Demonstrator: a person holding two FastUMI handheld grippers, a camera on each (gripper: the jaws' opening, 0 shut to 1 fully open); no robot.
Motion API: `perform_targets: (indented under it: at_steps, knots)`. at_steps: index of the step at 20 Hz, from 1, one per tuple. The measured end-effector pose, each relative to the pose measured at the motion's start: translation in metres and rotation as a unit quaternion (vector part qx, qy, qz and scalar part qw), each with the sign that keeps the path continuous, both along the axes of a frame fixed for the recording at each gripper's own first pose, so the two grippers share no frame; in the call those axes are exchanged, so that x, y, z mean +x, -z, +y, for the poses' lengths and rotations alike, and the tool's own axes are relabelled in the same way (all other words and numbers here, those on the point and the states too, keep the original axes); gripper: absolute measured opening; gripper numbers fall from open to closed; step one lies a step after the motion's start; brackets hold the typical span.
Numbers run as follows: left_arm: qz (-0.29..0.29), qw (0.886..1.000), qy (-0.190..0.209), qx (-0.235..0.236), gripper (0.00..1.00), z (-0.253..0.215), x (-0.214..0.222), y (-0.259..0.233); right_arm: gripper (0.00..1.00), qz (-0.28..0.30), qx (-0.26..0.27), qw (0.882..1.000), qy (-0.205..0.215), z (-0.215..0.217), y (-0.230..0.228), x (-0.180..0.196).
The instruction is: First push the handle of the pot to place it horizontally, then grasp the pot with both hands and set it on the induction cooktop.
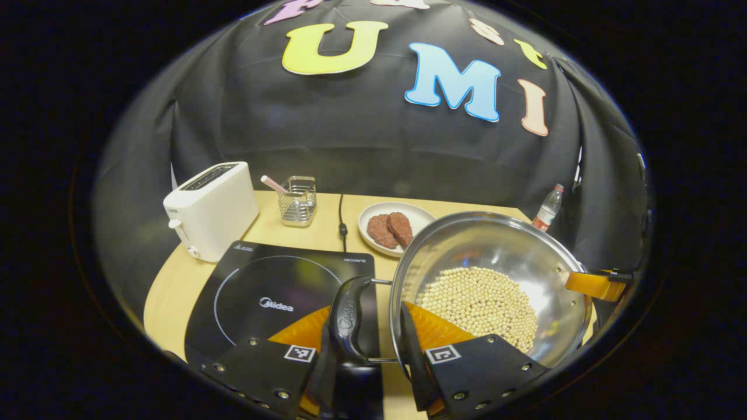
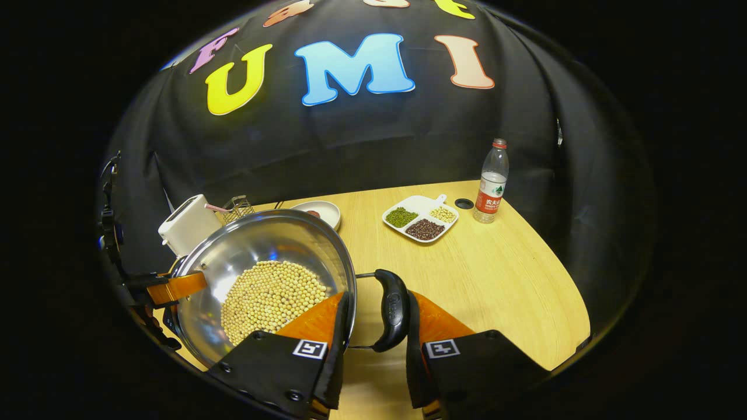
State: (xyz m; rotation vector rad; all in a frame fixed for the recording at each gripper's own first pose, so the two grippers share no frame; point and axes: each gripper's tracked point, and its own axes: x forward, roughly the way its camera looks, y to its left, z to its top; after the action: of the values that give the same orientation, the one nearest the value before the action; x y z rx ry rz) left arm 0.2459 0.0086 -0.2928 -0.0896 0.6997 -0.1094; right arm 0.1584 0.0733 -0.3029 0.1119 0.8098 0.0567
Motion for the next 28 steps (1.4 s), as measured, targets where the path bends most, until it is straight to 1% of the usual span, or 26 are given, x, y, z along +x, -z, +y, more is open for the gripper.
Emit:
perform_targets:
  at_steps: [1,2,3,7,8,9,10,11,12,13,14,15,16,17,19,20,21,22,23,24,25,26,27,28]
  knots:
    - [-0.001,1.0,0.001,0.0,0.56,0.011,0.0,-0.001,0.47,0.0,0.0,1.0,0.001,0.01,0.0,-0.001]
    - [-0.002,1.0,0.003,0.001,0.53,0.022,0.002,-0.002,0.47,0.0,0.001,1.0,0.003,0.019,-0.001,-0.001]
    - [-0.003,1.0,0.003,0.001,0.56,0.032,0.002,-0.003,0.43,-0.001,0.001,1.0,0.003,0.029,-0.002,-0.002]
    - [-0.006,1.0,-0.001,-0.001,0.56,0.072,0.003,-0.005,0.43,-0.005,0.001,1.0,0.001,0.065,-0.006,-0.002]
    - [-0.007,1.0,-0.002,-0.001,0.53,0.081,0.003,-0.006,0.43,-0.006,0.001,1.0,0.0,0.073,-0.007,-0.002]
    - [-0.008,1.0,-0.003,-0.001,0.53,0.09,0.002,-0.007,0.47,-0.006,0.001,1.0,-0.001,0.082,-0.006,-0.002]
    - [-0.009,1.0,-0.005,0.0,0.56,0.099,0.001,-0.007,0.47,-0.006,0.001,1.0,-0.003,0.09,-0.006,-0.002]
    - [-0.009,1.0,-0.007,0.0,0.53,0.107,0.001,-0.007,0.43,-0.007,0.002,1.0,-0.004,0.097,-0.006,-0.002]
    - [-0.01,1.0,-0.01,0.0,0.56,0.114,0.0,-0.006,0.43,-0.007,0.002,1.0,-0.007,0.104,-0.006,-0.002]
    - [-0.01,1.0,-0.013,-0.001,0.53,0.122,0.0,-0.005,0.47,-0.007,0.002,1.0,-0.009,0.112,-0.006,-0.001]
    - [-0.009,1.0,-0.016,-0.002,0.53,0.13,-0.001,-0.004,0.43,-0.007,0.004,1.0,-0.012,0.12,-0.005,-0.001]
    - [-0.008,1.0,-0.02,-0.003,0.56,0.139,-0.002,-0.003,0.43,-0.007,0.004,1.0,-0.015,0.126,-0.004,0.0]
    - [-0.007,1.0,-0.023,-0.003,0.56,0.148,-0.003,-0.002,0.47,-0.007,0.004,1.0,-0.018,0.134,-0.003,0.001]
    - [-0.006,1.0,-0.026,-0.002,0.56,0.156,-0.003,-0.002,0.43,-0.005,0.004,1.0,-0.02,0.141,-0.001,0.002]
    - [-0.005,1.0,-0.03,-0.001,0.56,0.17,-0.001,0.001,0.43,-0.004,0.006,1.0,-0.025,0.155,0.002,0.004]
    - [-0.004,0.999,-0.032,0.0,0.56,0.178,0.0,0.003,0.47,-0.004,0.007,1.0,-0.027,0.162,0.004,0.006]
    - [-0.004,0.999,-0.034,0.002,0.56,0.181,-0.001,0.002,0.43,-0.002,0.007,1.0,-0.029,0.168,0.007,0.006]
    - [-0.003,0.999,-0.036,0.003,0.56,0.189,-0.001,0.004,0.47,-0.001,0.008,1.0,-0.03,0.174,0.008,0.007]
    - [-0.001,0.999,-0.038,0.003,0.53,0.197,0.0,0.007,0.43,0.0,0.008,0.999,-0.032,0.18,0.01,0.008]
    - [0.0,0.999,-0.04,0.004,0.56,0.203,0.003,0.01,0.43,0.002,0.008,0.999,-0.033,0.185,0.012,0.01]
    - [0.001,0.999,-0.04,0.004,0.56,0.208,0.005,0.013,0.47,0.002,0.008,0.999,-0.035,0.19,0.015,0.012]
    - [0.001,0.999,-0.041,0.005,0.56,0.213,0.006,0.014,0.43,0.003,0.009,0.999,-0.036,0.195,0.017,0.013]
    - [0.002,0.999,-0.042,0.006,0.56,0.218,0.008,0.016,0.47,0.005,0.009,0.999,-0.037,0.2,0.019,0.015]
    - [0.004,0.999,-0.043,0.006,0.56,0.223,0.009,0.019,0.43,0.006,0.008,0.999,-0.038,0.204,0.022,0.017]
